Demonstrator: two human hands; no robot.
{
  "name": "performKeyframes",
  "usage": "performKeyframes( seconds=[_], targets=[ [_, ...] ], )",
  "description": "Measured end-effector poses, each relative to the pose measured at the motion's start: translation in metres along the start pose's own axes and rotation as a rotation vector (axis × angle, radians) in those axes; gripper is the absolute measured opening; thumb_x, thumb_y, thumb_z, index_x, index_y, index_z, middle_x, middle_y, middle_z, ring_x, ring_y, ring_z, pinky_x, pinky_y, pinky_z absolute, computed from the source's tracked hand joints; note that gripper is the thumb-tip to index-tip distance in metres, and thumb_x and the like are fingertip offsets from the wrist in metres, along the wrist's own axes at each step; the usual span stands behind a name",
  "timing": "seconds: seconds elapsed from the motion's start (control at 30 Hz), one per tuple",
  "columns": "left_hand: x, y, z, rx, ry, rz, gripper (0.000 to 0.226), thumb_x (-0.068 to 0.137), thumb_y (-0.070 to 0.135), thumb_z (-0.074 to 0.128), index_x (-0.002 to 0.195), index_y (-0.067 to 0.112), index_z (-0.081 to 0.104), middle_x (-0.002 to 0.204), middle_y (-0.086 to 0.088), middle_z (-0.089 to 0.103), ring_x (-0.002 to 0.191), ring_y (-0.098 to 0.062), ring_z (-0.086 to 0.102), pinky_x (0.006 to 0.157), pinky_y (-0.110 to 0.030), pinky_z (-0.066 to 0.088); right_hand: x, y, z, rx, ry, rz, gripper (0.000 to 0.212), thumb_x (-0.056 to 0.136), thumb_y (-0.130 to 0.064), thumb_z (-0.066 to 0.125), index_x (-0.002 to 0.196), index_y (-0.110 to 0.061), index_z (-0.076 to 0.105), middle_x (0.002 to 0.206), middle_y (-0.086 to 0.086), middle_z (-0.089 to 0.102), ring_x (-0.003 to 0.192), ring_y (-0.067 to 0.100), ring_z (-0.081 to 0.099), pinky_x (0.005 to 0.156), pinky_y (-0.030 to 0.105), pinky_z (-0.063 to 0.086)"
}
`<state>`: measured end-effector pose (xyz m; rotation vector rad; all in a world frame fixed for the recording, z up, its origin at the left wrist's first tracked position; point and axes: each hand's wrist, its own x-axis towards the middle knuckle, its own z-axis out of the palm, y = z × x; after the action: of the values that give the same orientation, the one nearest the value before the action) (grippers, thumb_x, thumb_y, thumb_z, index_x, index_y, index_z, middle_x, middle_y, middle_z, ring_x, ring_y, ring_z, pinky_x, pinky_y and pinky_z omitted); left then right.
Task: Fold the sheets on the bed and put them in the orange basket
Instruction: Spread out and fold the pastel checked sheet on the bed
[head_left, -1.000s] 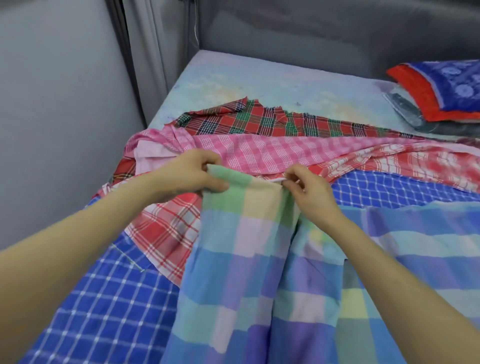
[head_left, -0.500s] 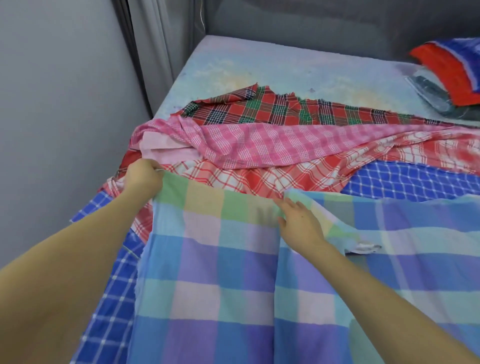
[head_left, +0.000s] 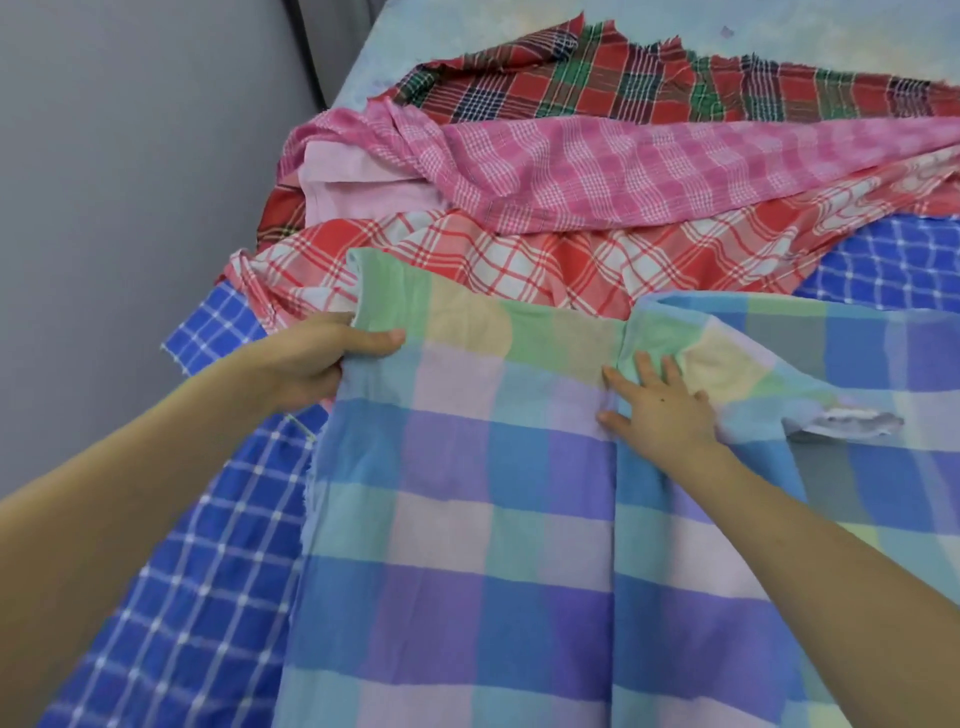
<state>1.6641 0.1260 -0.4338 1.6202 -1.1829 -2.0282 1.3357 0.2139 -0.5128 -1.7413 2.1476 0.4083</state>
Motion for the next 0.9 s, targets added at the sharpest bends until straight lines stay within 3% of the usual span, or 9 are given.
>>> performKeyframes(
  seconds=[0.07,0.13,0.2,0.3,0.43,0.63,0.73,0.8,0.9],
  targets=[
    [-0.013,-0.006,0.005,0.245,0.003,-0.011,0.053,0.053,0.026,0.090,0.099,0.014,0.066,0.093,-0.003,0.072,0.080,-0.017,0.070,0.064,-0.024,0.058,0.001,-0.004,0.000,-0.018,-0.014,0.013,0.061,0.093,-0.053,0.043,0.147,-0.040,0.018,0.159,-0.001,0.004,0.145,0.028,0.001,0.108,0.059,0.024],
    [-0.017,-0.012,0.009,0.408,0.176,0.072,0.013,0.078,0.015,0.075,0.086,0.016,0.064,0.078,-0.005,0.065,0.056,-0.007,0.061,0.046,-0.015,0.048,0.000,-0.006,-0.001,-0.032,-0.014,0.022,0.061,0.093,-0.052,0.043,0.147,-0.040,0.019,0.159,-0.001,0.005,0.145,0.029,0.001,0.107,0.059,0.024],
    [-0.016,-0.010,0.008,0.427,0.416,0.254,0.017,0.086,0.012,0.065,0.072,0.018,0.059,0.061,0.002,0.057,0.040,0.000,0.047,0.038,-0.012,0.035,0.000,-0.008,-0.001,-0.040,-0.016,0.022,0.061,0.093,-0.052,0.043,0.148,-0.040,0.018,0.159,-0.001,0.005,0.145,0.028,0.001,0.107,0.059,0.024],
    [-0.005,-0.005,0.005,0.648,0.680,0.405,0.014,0.087,0.010,0.059,0.073,0.009,0.057,0.058,-0.001,0.049,0.059,-0.020,0.048,0.049,-0.029,0.028,0.001,-0.010,0.000,-0.047,-0.016,0.026,0.061,0.093,-0.052,0.043,0.148,-0.040,0.018,0.159,-0.001,0.004,0.145,0.028,0.000,0.108,0.058,0.024],
    [0.026,-0.037,0.010,0.839,0.834,0.095,0.019,0.092,0.012,0.048,0.099,-0.001,0.061,0.101,-0.027,0.062,0.099,-0.042,0.057,0.073,-0.040,0.040,0.000,-0.015,0.003,-0.086,-0.005,0.028,0.061,0.094,-0.053,0.040,0.148,-0.040,0.016,0.159,-0.001,0.003,0.146,0.028,0.000,0.108,0.056,0.023],
    [0.032,-0.040,0.044,1.056,1.155,0.210,0.040,0.076,-0.003,0.056,0.114,-0.006,0.043,0.112,-0.034,0.050,0.103,-0.049,0.049,0.082,-0.051,0.040,-0.019,-0.010,-0.006,-0.125,0.149,-0.012,0.061,0.092,-0.052,0.045,0.147,-0.034,0.025,0.157,0.006,0.017,0.143,0.030,0.016,0.109,0.056,0.021],
    [0.028,-0.041,0.050,1.123,1.109,0.431,0.039,0.068,-0.007,0.056,0.107,-0.007,0.051,0.103,-0.034,0.051,0.094,-0.048,0.049,0.079,-0.051,0.037,-0.046,0.011,-0.019,0.161,0.743,-0.034,0.042,0.091,-0.036,0.048,0.125,-0.015,0.057,0.127,0.015,0.059,0.115,0.034,0.056,0.095,0.049,0.041],
    [0.028,-0.046,0.063,1.126,0.962,0.546,0.032,0.069,-0.007,0.059,0.102,-0.005,0.057,0.096,-0.031,0.055,0.090,-0.046,0.051,0.078,-0.050,0.038,-0.068,0.053,-0.018,0.385,1.105,0.248,0.031,0.090,-0.024,0.045,0.110,-0.010,0.064,0.104,0.014,0.068,0.094,0.037,0.061,0.075,0.042,0.046],
    [0.020,-0.057,0.096,1.045,0.770,0.644,0.019,0.075,-0.001,0.057,0.094,-0.001,0.060,0.086,-0.024,0.059,0.081,-0.043,0.054,0.072,-0.047,0.043,-0.085,0.123,-0.001,0.747,0.943,0.774,0.041,0.091,-0.025,0.047,0.127,-0.006,0.052,0.122,0.017,0.060,0.113,0.037,0.053,0.090,0.043,0.039]
  ],
)
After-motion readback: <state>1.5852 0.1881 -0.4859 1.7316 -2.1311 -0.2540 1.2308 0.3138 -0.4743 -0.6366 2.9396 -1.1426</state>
